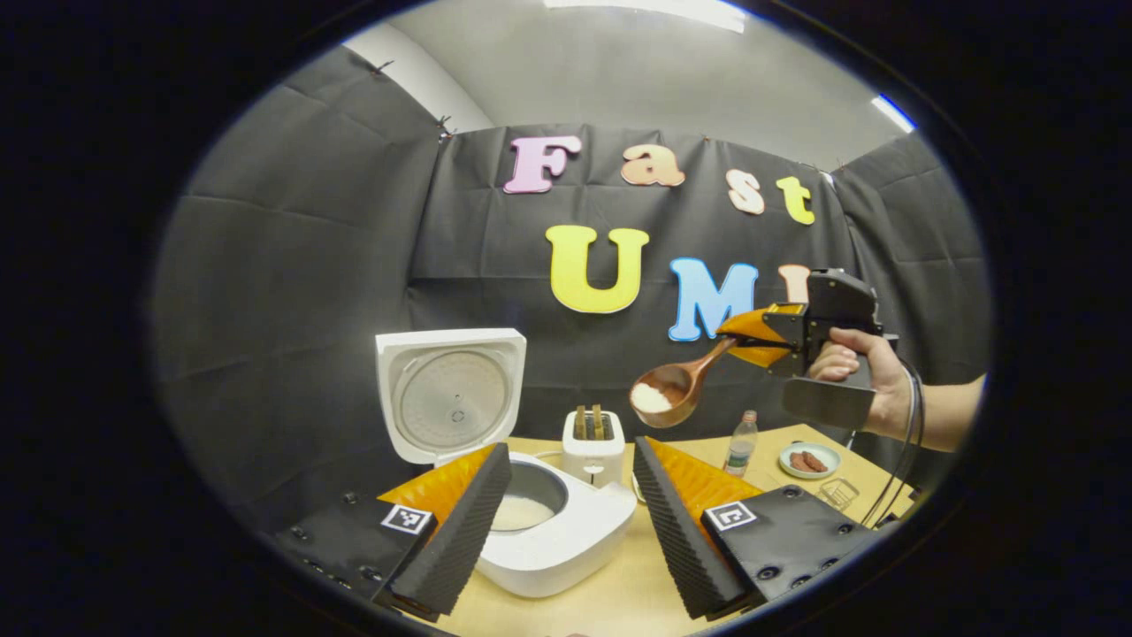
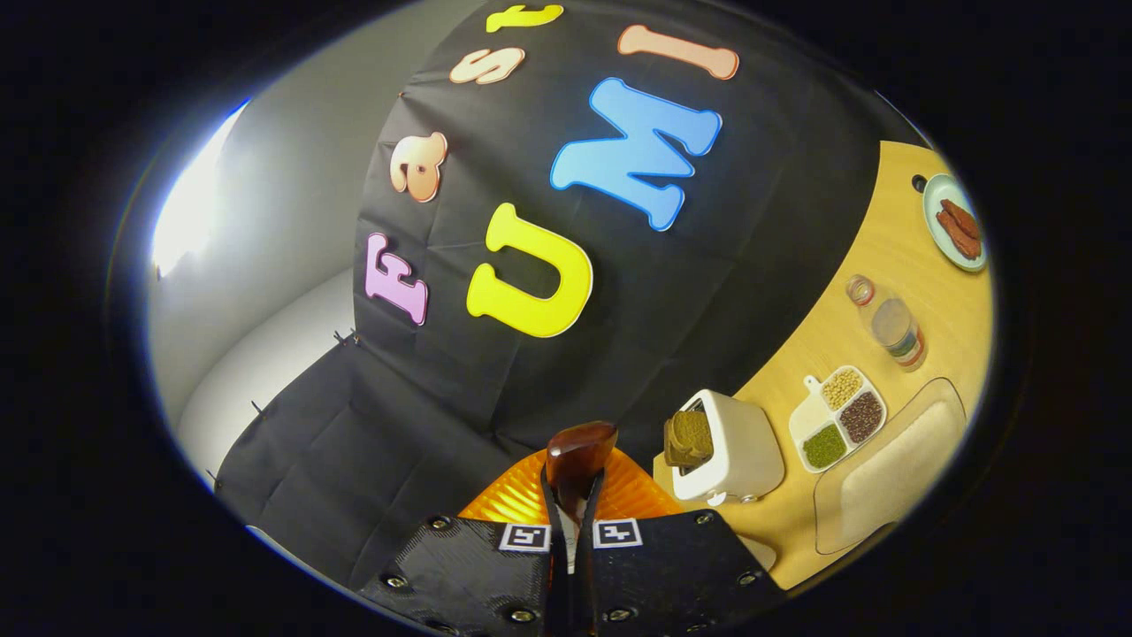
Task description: Close the left gripper, press the button to open the rice cooker; take a wooden spoon from the chopstick holder with the right hand, scoop a spoonful of rice and pour it into the rice cooker, then put the wooden spoon back into the chopstick holder.
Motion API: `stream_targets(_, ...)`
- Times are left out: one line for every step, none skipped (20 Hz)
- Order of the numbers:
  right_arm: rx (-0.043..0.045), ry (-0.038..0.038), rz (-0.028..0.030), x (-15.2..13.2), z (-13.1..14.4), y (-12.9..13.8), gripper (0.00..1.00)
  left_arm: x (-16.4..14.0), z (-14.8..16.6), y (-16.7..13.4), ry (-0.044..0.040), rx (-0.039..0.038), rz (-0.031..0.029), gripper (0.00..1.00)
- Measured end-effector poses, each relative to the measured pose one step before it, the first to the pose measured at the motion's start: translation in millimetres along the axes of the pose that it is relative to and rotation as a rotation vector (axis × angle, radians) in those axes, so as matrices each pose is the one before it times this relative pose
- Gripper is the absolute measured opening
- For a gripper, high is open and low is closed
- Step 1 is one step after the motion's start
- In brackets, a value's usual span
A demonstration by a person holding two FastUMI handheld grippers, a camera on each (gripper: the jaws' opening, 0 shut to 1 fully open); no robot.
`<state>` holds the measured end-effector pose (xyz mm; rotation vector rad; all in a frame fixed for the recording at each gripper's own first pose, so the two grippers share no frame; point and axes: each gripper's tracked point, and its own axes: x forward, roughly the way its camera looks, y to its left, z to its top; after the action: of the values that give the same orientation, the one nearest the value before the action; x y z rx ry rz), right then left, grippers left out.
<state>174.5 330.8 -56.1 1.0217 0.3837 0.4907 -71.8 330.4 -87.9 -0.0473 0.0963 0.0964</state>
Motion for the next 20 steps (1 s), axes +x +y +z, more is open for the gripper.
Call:
stream_targets(-0.00407, 0.00962, 0.00587, 9.53, -5.76, 3.75, 0.03, -1.51, -0.54, 1.94, 0.00130, -0.00295, 0.00209, 0.96)
stream_targets(-0.00603, 0.01018, 0.00544, 6.76, -5.47, 4.76, 0.03, -0.97, -2.23, 0.77, 0.00188, -0.00548, -0.00649, 0.97)
stream_targets(-0.01409, 0.01403, 0.00364, 8.13, -6.41, 3.62, 0.03, -1.44, -0.64, 0.11, 0.00041, -0.00373, -0.00140, 0.97)
stream_targets(-0.01759, 0.01727, 0.00009, 8.69, -7.37, 0.33, 0.03, -2.19, -0.06, 2.71, -0.00022, 0.00006, 0.00557, 0.96)
stream_targets(-0.01621, 0.01926, -0.00074, 8.11, -9.60, 0.86, 0.03, -1.25, 0.07, 3.02, 0.00074, -0.00038, 0.00352, 0.95)
stream_targets(-0.01991, 0.02336, -0.00037, 9.25, -10.45, 0.97, 0.03, 0.79, -0.48, 4.28, 0.00079, -0.00079, 0.00592, 0.97)
stream_targets(-0.01227, 0.01883, -0.00257, 7.35, -8.62, 0.11, 0.03, 0.14, -0.32, 2.40, 0.00176, -0.00202, 0.00711, 0.97)
stream_targets(-0.00772, 0.01500, -0.00096, 6.56, -7.56, 0.41, 0.03, -1.85, -0.22, 2.34, 0.00160, -0.00268, 0.00666, 0.97)
stream_targets(-0.00763, 0.01105, -0.00269, 9.61, -6.89, -0.12, 0.03, -0.02, 0.15, 2.17, 0.00115, -0.00381, 0.00575, 0.97)
stream_targets(-0.01163, 0.01046, -0.00315, 7.10, -7.84, 0.21, 0.03, 0.08, -0.28, 3.52, 0.00180, -0.00523, 0.00657, 0.97)
stream_targets(-0.01496, 0.01346, -0.00383, 7.79, -6.52, 0.52, 0.03, 0.25, -2.09, 2.47, 0.00383, -0.00642, 0.00470, 0.97)
stream_targets(-0.02091, 0.01469, -0.00421, 7.51, -7.54, 0.65, 0.03, -0.23, -0.18, 1.36, -0.00226, -0.00650, 0.00110, 0.97)
stream_targets(-0.02350, 0.01822, -0.00255, 7.89, -7.33, 0.78, 0.03, -0.18, 1.79, 2.81, -0.00296, -0.00355, 0.00963, 0.97)
stream_targets(-0.02951, 0.01535, -0.00406, 8.40, -7.39, 2.29, 0.03, -0.39, 0.23, 3.87, 0.00082, -0.00342, 0.00728, 0.97)
stream_targets(-0.03660, 0.01825, -0.00485, 8.13, -8.04, 0.93, 0.03, -0.29, 0.81, 4.83, -0.00002, -0.00249, 0.01236, 0.96)
stream_targets(-0.04682, 0.01842, -0.00968, 6.42, -8.22, 0.26, 0.03, 1.28, -0.44, 2.20, -0.00174, -0.00491, 0.00815, 0.96)
stream_targets(-0.05028, 0.01561, -0.01069, 7.76, -6.20, 0.57, 0.03, -0.32, -0.08, 2.92, -0.00143, -0.00411, 0.00755, 0.96)
stream_targets(-0.05551, 0.01704, -0.00841, 6.67, -7.52, 1.03, 0.03, -0.73, 0.82, 2.08, -0.00040, -0.00224, 0.00702, 0.96)
stream_targets(-0.05064, 0.01919, -0.00878, 6.14, -6.34, 1.84, 0.03, 0.06, 1.34, 2.00, -0.00034, -0.00119, 0.00636, 0.96)
stream_targets(-0.05212, 0.01845, -0.00419, 6.33, -7.27, 3.27, 0.03, -0.83, -3.31, 1.50, 0.00043, -0.00087, 0.00647, 0.96)
